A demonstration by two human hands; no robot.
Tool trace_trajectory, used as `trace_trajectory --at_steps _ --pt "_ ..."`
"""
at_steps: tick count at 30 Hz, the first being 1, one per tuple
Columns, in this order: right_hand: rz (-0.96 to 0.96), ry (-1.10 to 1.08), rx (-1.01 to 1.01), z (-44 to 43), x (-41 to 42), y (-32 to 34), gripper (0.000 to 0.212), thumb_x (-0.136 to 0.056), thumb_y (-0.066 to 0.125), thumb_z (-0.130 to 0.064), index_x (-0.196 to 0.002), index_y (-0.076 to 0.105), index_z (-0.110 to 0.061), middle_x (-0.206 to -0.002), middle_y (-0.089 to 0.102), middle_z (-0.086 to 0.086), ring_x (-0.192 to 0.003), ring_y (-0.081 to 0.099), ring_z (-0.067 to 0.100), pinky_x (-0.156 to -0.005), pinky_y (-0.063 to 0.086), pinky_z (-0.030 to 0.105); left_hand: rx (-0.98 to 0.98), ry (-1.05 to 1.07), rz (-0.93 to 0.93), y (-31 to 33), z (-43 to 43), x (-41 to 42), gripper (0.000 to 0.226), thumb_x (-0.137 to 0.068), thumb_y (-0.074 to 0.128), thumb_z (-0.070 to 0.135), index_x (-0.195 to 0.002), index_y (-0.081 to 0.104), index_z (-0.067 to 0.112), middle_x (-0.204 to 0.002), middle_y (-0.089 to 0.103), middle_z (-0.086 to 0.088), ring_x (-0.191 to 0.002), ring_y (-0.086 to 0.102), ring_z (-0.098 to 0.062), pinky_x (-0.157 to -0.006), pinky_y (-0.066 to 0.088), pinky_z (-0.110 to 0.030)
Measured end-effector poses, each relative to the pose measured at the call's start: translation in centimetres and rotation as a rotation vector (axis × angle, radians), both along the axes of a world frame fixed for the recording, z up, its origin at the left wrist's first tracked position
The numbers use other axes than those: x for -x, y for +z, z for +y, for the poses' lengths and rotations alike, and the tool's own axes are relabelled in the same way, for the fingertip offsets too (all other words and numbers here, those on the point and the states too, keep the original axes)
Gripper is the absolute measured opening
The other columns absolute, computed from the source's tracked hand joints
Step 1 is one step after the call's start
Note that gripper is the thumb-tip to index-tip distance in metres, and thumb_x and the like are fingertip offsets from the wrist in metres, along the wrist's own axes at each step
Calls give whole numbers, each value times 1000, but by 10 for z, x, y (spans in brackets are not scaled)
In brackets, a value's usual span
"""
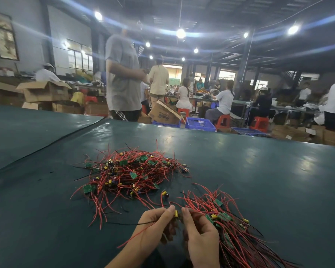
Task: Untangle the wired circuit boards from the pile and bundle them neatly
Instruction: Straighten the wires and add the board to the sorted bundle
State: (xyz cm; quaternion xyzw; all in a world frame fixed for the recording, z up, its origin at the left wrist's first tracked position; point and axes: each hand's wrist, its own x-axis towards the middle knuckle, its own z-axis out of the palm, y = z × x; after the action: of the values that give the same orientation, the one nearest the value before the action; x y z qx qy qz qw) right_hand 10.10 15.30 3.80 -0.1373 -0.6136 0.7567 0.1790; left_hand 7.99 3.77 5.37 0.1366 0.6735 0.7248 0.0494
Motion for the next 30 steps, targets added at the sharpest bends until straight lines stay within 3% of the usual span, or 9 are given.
trace_trajectory --at_steps 4,8,10,19,24,27,30 --pt "14 -5 5 0 0 -1 10 -84 71 -13 -74 75 -13 -70 74 5 -68 71 17 -70 53 30 -36 67 -48 0 1 0 38 -79 57 44 -54 66 17 -57 62 3 -58 60 -8 -56 47 -17" --pt "24 -3 6 0 -1 -1 13 -84 70 -11 -72 74 -12 -49 61 0 -44 54 5 -49 44 20 -10 163 -161 -2 1 0 43 -85 51 49 -57 73 25 -62 71 2 -64 69 -8 -56 50 -14" --pt "14 2 2 0 -1 -2 13 -85 70 -13 -72 74 -12 -46 58 -2 -42 51 5 -49 40 22 0 170 -171 -1 1 0 43 -88 50 49 -59 74 29 -66 73 1 -68 71 -9 -59 51 -16" --pt "-17 -165 83 14 7 -4 18 -84 71 -18 -69 71 -8 -42 55 -2 -34 44 4 -36 38 20 -23 121 -163 -1 -2 3 55 -99 39 38 -68 71 4 -62 65 -13 -51 56 -19 -47 40 -24" --pt "8 -326 215 24 10 -1 16 -86 70 -16 -73 69 -6 -48 64 -4 -32 44 0 -31 35 17 -107 152 -219 -3 -10 9 56 -92 45 48 -61 72 11 -63 65 -12 -52 56 -18 -47 42 -23" --pt "-13 -405 327 29 13 -3 17 -88 68 -19 -79 69 -5 -56 69 -5 -33 44 0 -30 34 17 -164 197 -259 -5 -19 18 60 -89 41 56 -75 75 8 -69 68 -12 -53 58 -17 -46 45 -22" --pt "-39 -429 390 29 14 -5 16 -91 65 -21 -85 69 -6 -77 75 1 -47 49 9 -32 36 19 -67 290 -97 -9 -33 27 51 -92 40 52 -87 74 13 -77 73 -7 -63 64 -17 -54 49 -24"
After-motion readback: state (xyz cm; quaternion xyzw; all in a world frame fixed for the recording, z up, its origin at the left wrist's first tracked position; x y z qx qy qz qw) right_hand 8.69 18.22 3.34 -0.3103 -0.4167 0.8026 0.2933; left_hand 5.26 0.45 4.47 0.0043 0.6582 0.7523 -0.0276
